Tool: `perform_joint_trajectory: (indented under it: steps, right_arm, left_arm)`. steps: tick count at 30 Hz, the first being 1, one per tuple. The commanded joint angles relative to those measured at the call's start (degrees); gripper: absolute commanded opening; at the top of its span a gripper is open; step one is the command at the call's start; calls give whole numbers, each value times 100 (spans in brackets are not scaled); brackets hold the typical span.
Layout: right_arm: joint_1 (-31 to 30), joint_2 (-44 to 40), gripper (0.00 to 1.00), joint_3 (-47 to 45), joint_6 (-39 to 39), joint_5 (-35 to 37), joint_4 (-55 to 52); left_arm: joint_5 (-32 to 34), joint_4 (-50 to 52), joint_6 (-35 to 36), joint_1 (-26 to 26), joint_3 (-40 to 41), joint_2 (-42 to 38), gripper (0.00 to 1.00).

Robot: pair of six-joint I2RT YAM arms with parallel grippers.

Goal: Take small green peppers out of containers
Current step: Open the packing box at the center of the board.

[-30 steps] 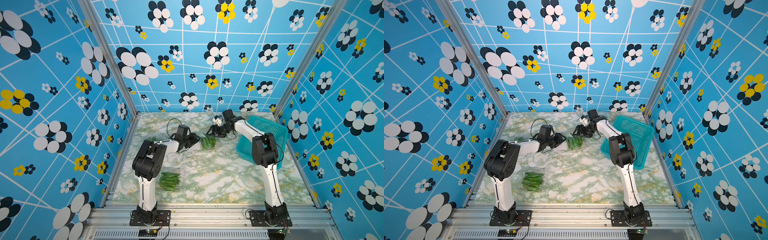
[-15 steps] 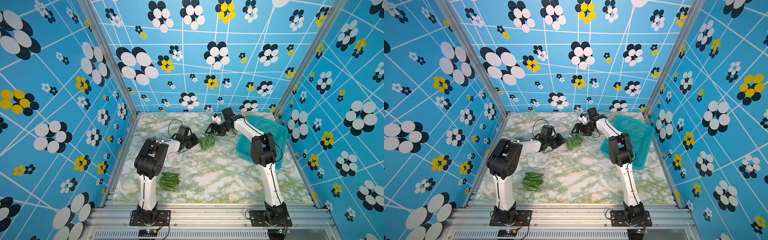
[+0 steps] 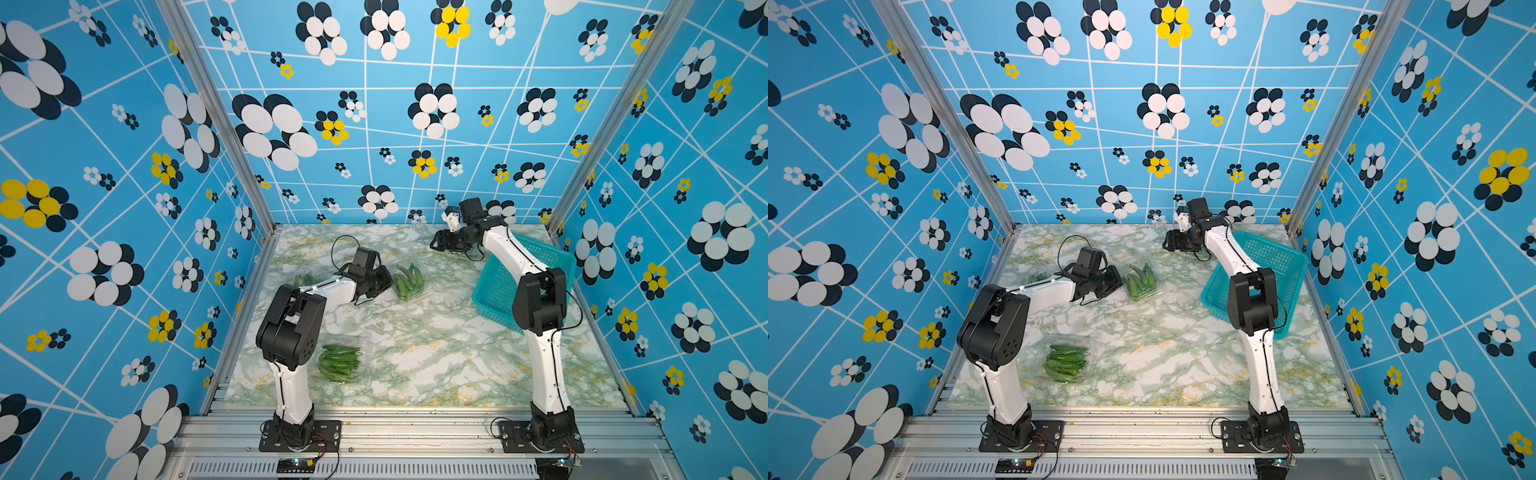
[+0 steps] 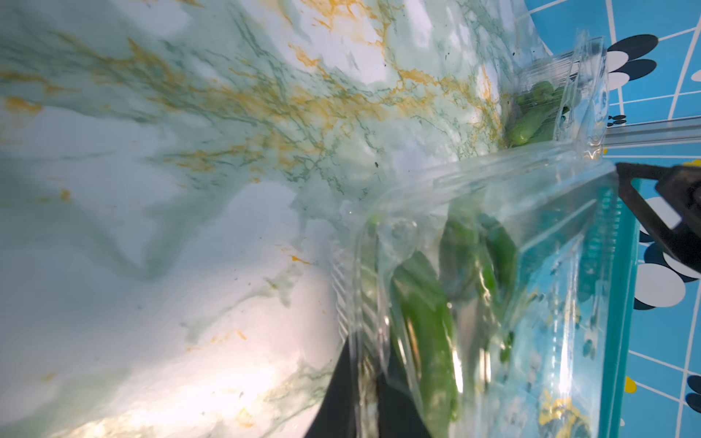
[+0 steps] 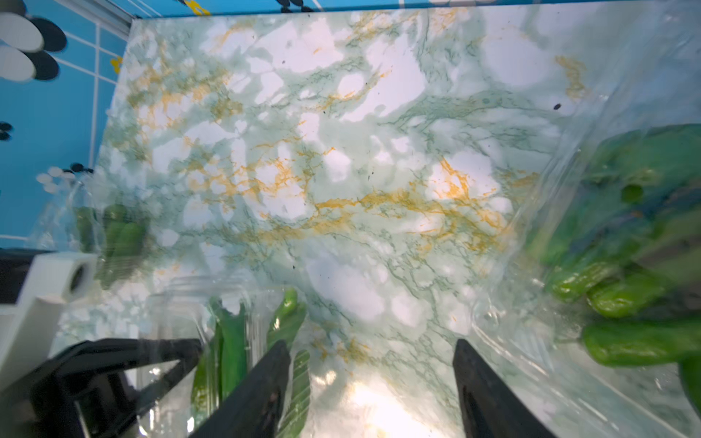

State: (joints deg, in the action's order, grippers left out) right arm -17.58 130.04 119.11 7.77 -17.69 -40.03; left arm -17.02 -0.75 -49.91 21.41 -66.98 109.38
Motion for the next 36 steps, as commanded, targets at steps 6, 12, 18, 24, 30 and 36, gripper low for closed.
perform_joint_trajectory:
  steps: [6, 12, 18, 24, 30, 36]
  right_arm:
    - [-882, -1178, 52, -1136, -596, 991, 48]
    - [-1346, -1399, 51, -1509, -743, 868, 112]
    - [-1825, -1319, 50, -1665, -814, 1069, 178]
    - [-2116, -1218, 49, -1762, -820, 1197, 237]
    - [-2247, -1154, 48, -1851, -777, 1381, 268]
    - [-2405, -1070, 50, -1952, -765, 1408, 328]
  left_arm:
    - [206, 375, 52, 63, -100, -41, 12]
    - [181, 330, 25, 83, -77, 12, 12]
    - [124, 260, -6, 83, -59, 91, 12]
    - [58, 181, -19, 92, -30, 127, 12]
    - [23, 92, -52, 93, 28, 118, 12]
    - [-12, 54, -82, 94, 38, 137, 12]
